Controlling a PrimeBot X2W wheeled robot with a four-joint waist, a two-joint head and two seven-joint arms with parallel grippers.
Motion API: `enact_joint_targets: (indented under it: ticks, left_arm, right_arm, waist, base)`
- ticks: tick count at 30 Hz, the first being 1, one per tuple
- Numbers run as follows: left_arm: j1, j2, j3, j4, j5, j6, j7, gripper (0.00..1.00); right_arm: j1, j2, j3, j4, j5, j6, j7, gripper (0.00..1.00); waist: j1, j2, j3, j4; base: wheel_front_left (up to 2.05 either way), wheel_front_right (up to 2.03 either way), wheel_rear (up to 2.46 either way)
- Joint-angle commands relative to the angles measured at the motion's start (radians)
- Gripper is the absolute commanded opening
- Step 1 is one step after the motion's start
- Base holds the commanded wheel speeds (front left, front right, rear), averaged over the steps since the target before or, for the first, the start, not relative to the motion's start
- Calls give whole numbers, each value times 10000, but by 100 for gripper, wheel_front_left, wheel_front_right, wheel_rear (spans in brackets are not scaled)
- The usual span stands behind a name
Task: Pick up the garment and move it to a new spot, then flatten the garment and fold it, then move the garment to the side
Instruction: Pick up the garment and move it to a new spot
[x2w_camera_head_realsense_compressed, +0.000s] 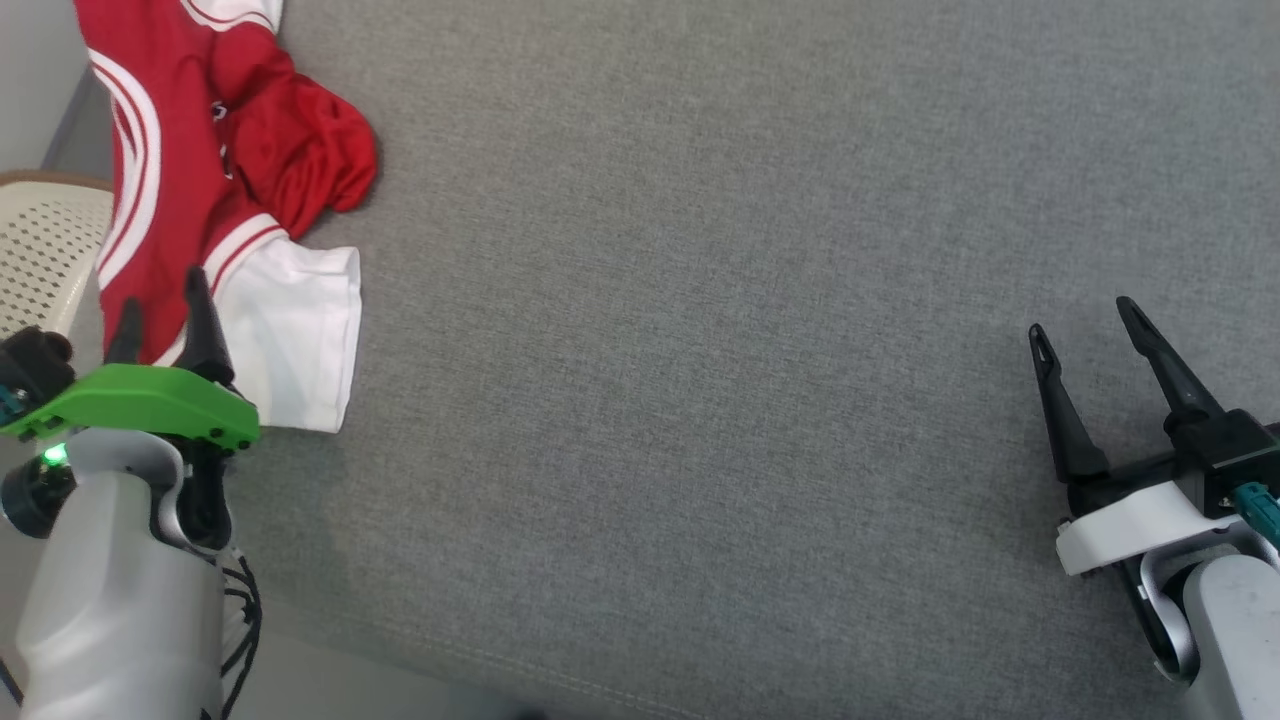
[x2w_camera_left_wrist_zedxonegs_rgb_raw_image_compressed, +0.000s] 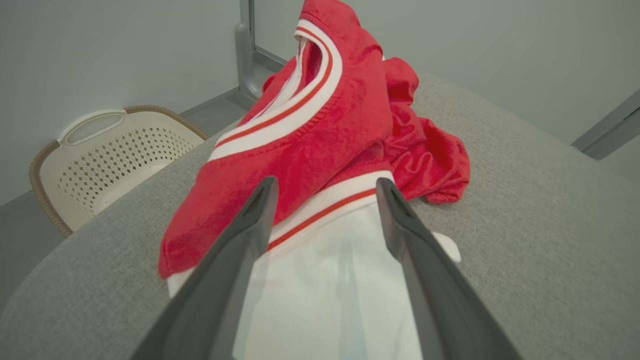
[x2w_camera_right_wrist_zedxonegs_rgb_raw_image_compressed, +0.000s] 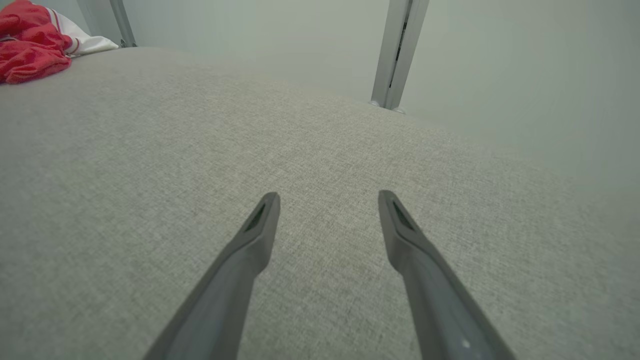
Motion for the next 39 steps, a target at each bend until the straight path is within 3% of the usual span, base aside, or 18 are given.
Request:
enact_joint_targets:
  ticks: [1, 5, 8, 9, 10, 11, 12, 16, 22, 31, 39]
  left_arm:
    - [-430, 223, 143, 366, -34, 108, -102, 100]
    - [-1183, 432, 396, 1739, -227, 390, -137, 100]
    - [-1490, 544, 417, 2625, -348, 268, -23, 100]
    - [-1543, 572, 403, 2845, -375, 225, 20, 86]
    - [-1570, 563, 416, 3072, -466, 143, 51, 43]
    - [-1567, 546, 439, 3230, -515, 114, -25, 16]
    - [-1534, 574, 401, 3400, -507, 67, -93, 0]
    - [-1413, 703, 256, 3635, -421, -84, -383, 0]
    - [-1234, 934, -38, 2591, 14, -177, -765, 0]
    - [-81, 965, -1243, -1154, 988, -193, -516, 0]
    - [1476, 663, -2428, -5274, 1053, -14, 1758, 0]
  right_arm:
    - [-201, -119, -27, -93, -39, -19, -27, 100]
    - [-148, -300, 26, -71, 30, -19, -19, 100]
    - [-41, -407, 80, 52, 122, -22, 8, 100]
    - [-13, -438, 61, 73, 142, -22, 10, 100]
    - [25, -456, 43, 88, 182, -20, 12, 100]
    - [64, -460, 21, 110, 207, -20, 13, 100]
    - [127, -444, 22, 122, 223, -20, 13, 100]
    - [321, -269, 48, 178, 294, -19, 8, 100]
    - [515, 279, 104, 263, 421, -16, -5, 100]
    - [1097, 1415, 358, 596, 630, -17, -14, 100]
    - [1745, 1967, 50, 643, 717, -17, -16, 100]
  waist:
    - [0, 0, 1688, -553]
    - [0, 0, 1655, -573]
    - [0, 0, 1458, -636]
    - [0, 0, 1399, -654]
    - [0, 0, 1334, -677]
    - [0, 0, 1263, -682]
    - [0, 0, 1189, -683]
    - [0, 0, 795, -665]
    - [0, 0, -229, -606]
    - [0, 0, -2439, -1177]
    - [0, 0, -3409, -2434]
  base:
    - [0, 0, 0]
    - [0, 0, 0]
    - [0, 0, 0]
    - [0, 0, 0]
    - [0, 0, 0]
    - [0, 0, 0]
    - [0, 0, 0]
    - [0, 0, 0]
    - [0, 0, 0]
    - [0, 0, 0]
    - [0, 0, 0]
